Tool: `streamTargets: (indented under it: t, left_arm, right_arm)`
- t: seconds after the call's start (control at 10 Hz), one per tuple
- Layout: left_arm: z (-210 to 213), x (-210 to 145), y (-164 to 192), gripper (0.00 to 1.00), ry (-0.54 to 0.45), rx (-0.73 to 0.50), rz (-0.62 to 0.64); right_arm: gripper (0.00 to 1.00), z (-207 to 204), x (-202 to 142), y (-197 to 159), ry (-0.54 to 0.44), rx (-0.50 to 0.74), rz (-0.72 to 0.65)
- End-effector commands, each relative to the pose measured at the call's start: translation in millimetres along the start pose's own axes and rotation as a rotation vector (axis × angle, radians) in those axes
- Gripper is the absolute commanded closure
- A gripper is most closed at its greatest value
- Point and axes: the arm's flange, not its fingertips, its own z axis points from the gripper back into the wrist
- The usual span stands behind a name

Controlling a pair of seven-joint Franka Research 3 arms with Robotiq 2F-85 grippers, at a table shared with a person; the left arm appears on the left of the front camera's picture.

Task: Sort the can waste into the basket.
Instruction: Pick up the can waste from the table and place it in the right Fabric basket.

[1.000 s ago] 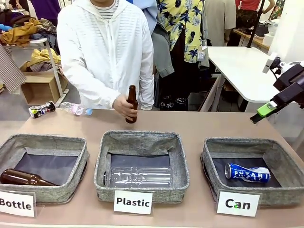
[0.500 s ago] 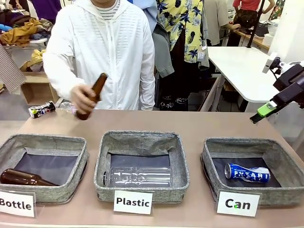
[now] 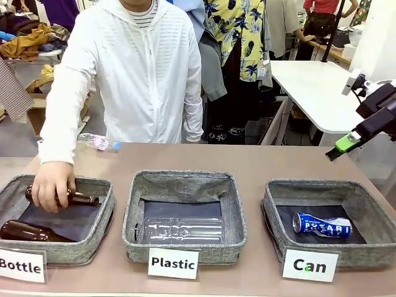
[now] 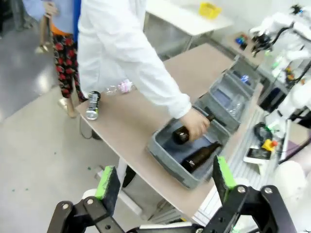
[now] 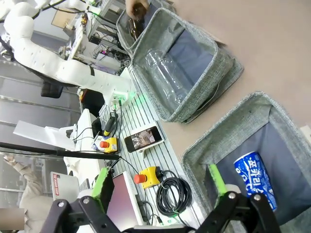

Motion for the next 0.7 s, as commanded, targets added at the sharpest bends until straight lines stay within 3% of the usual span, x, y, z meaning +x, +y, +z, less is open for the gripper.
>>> streamTargets:
  t: [0.0, 0.3, 0.6]
  left_arm:
    - [14, -29, 8, 0.0, -0.068, 0.005, 0.025]
    - [30, -74, -3, 0.0, -0.152, 0.014, 0.031]
    - [18, -65, 2, 0.0, -0.114, -0.005, 0.016]
  right_arm:
    - [0.0, -2, -2, -1, -0.006, -0.012, 0.021]
    - [0.0, -2, -2, -1, -0.006, -0.012, 0.021]
    - [0.0, -2, -2, -1, -0.006, -0.012, 0.021]
